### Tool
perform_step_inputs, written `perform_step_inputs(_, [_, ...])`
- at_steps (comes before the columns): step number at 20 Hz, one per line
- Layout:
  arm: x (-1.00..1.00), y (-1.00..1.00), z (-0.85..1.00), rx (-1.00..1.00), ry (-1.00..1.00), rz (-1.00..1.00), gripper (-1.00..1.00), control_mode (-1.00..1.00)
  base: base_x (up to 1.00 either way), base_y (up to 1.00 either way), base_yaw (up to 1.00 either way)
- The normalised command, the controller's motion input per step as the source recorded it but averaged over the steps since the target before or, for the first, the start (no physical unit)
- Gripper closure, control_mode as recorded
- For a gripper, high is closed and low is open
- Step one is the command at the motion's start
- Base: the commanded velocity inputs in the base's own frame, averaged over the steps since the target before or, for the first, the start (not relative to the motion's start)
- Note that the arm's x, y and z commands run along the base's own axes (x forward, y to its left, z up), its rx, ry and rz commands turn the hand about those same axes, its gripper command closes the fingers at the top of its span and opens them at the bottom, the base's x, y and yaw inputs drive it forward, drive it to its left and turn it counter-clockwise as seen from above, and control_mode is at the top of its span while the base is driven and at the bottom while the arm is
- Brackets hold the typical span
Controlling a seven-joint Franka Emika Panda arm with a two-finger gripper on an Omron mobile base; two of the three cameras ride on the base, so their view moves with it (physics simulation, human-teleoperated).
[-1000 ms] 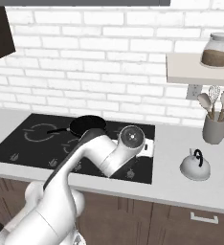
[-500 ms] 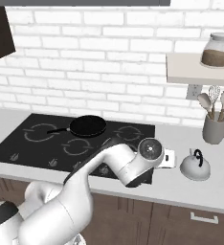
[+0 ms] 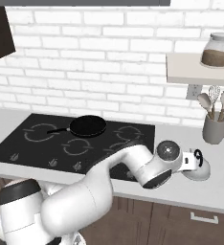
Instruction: Pick the kettle from the counter and place it on a stove burner. Then turn the burner on.
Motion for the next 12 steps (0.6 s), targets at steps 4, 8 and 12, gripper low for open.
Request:
perform_step_inputs(4, [0.2,-0.46,-0.04,0.0,0.0,-0.03,-1.0,-1.0,0.0,0.0,0.0])
perform_step_inputs(8, [0.38,-0.39,0.0,0.0,0.02,-0.05,-1.0,-1.0,0.0,0.0,0.0])
perform_step_inputs(12, [0.48,-0.4,0.0,0.03,0.07,-0.07,-1.0,-1.0,0.0,0.0,0.0])
